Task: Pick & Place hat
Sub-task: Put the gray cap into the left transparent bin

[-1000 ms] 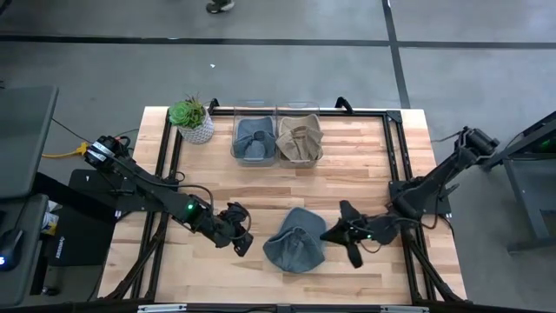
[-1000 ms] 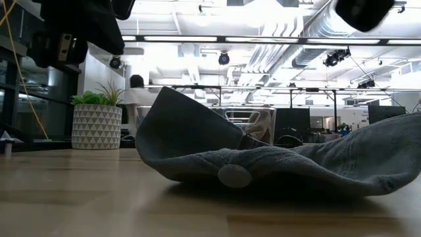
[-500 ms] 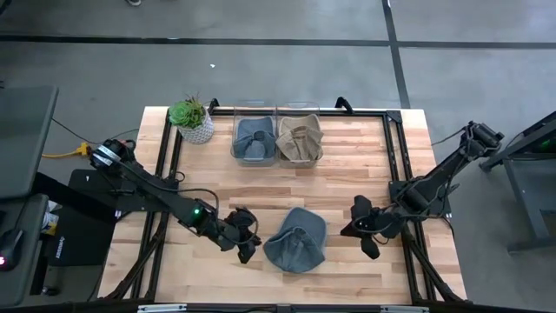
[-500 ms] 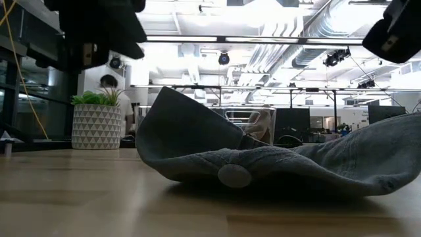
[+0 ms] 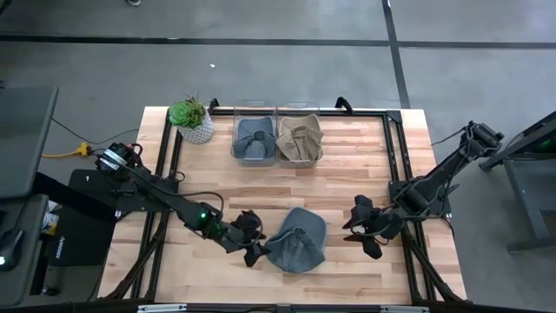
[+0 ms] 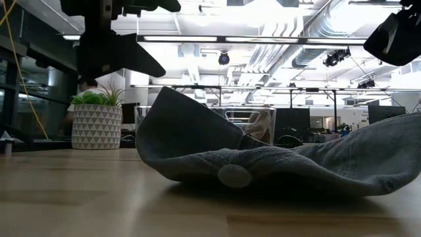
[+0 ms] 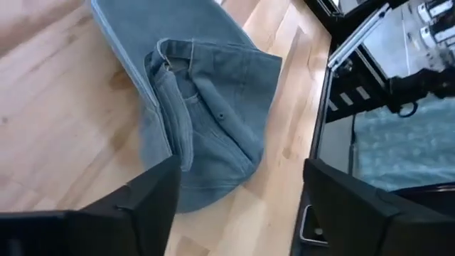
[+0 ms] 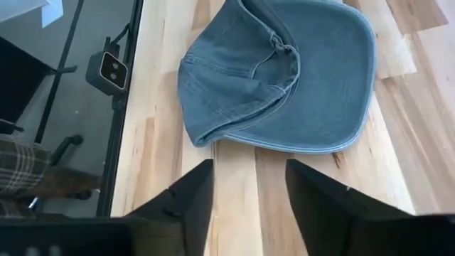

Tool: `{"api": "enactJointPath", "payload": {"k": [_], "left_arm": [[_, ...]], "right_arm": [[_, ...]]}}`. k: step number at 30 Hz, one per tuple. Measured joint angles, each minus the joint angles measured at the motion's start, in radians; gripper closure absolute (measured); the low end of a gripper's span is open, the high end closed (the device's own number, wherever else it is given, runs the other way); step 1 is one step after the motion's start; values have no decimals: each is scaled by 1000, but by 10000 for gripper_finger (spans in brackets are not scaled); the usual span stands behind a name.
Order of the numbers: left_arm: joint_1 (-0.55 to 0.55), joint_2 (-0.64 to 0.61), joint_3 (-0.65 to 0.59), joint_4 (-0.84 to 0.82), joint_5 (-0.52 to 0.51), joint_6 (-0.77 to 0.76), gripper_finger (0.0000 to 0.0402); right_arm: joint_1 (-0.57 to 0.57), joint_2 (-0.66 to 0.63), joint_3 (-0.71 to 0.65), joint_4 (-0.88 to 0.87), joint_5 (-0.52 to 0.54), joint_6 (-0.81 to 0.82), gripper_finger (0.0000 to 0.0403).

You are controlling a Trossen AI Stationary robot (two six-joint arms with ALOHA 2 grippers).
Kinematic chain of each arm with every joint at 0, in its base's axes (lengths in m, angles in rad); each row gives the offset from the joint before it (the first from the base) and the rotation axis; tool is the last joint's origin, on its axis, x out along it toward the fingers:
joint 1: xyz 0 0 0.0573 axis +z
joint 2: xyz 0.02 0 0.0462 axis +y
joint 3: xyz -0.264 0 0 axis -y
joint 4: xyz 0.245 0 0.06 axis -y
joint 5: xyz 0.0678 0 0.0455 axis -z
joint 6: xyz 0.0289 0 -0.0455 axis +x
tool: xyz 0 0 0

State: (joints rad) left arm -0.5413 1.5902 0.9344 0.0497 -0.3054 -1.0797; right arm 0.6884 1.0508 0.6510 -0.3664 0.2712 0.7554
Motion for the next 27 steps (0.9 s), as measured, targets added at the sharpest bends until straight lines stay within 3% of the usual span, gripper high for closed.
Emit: {"api": "enactJointPath", "payload": {"k": [5, 12, 21, 27], "left_arm": [[0, 0, 0, -36, -38, 98, 108], [0, 0, 0, -72, -116, 206, 108], [11, 57, 0, -76, -18, 294, 108], [11, 94, 1, -51, -24, 294, 108]], "right_arm": [[0, 0, 0, -4, 9, -22, 208], [0, 0, 0, -4, 7, -14, 207], [0, 1, 0, -8, 7, -1, 206], [0, 1, 0, -12, 7, 14, 206]]}}
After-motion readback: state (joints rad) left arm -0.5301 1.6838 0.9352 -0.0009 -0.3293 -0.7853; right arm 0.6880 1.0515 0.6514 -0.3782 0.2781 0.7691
